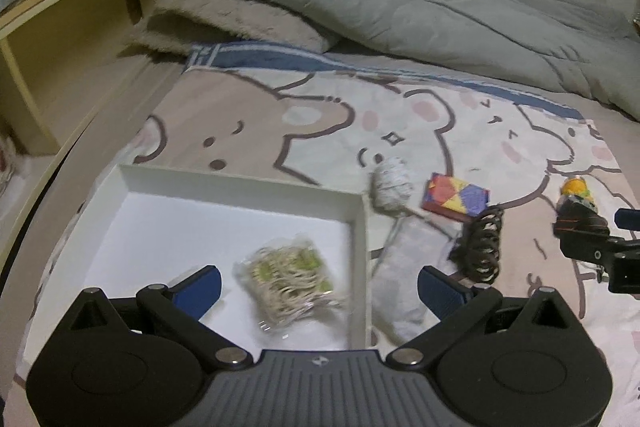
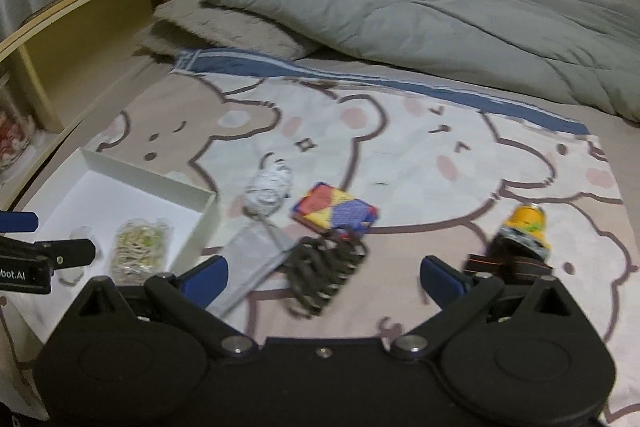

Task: Organize objects
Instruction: 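Open both tools and withdraw them from the white box, then grasp the grey packet with the left tool while the right tool grasps the dark coiled spring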

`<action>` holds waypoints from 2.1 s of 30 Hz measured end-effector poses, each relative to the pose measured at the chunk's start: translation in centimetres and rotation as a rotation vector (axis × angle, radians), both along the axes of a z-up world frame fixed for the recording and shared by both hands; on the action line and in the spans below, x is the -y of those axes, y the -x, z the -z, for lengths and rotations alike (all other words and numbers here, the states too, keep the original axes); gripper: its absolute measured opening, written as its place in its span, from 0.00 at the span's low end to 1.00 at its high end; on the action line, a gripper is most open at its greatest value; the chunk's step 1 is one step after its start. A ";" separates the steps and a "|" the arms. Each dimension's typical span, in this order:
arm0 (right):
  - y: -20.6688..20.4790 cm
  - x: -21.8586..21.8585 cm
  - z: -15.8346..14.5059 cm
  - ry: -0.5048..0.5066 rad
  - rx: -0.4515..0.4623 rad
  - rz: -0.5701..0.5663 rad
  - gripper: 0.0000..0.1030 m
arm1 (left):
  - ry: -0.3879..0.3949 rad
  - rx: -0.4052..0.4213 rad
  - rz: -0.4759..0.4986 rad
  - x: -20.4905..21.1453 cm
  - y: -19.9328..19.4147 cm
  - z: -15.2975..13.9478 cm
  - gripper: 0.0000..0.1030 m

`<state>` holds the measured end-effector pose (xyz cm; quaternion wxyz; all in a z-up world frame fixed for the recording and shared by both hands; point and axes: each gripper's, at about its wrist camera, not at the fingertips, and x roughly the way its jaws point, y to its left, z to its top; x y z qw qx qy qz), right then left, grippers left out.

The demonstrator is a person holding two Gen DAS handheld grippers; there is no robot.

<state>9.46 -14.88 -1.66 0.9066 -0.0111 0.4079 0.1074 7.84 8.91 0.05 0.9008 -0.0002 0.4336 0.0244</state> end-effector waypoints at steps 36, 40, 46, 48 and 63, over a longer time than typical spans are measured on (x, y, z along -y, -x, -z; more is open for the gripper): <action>-8.0 0.0 5.2 -0.244 -0.187 -0.028 0.08 | -0.022 -0.078 0.439 9.0 -4.7 6.3 0.58; -9.3 -0.8 6.8 -0.262 -0.217 -0.037 0.07 | -0.013 -0.099 0.451 9.0 -5.3 7.0 0.58; -10.1 -0.3 8.8 -0.228 -0.283 -0.008 0.04 | -0.009 -0.133 0.467 9.4 -6.4 8.1 0.58; -9.7 0.4 8.7 -0.232 -0.289 -0.005 0.04 | -0.007 -0.144 0.469 9.5 -6.7 8.4 0.58; -7.4 6.0 8.8 -0.226 -0.375 0.159 0.19 | -0.050 -0.203 0.462 10.5 -8.7 10.8 0.59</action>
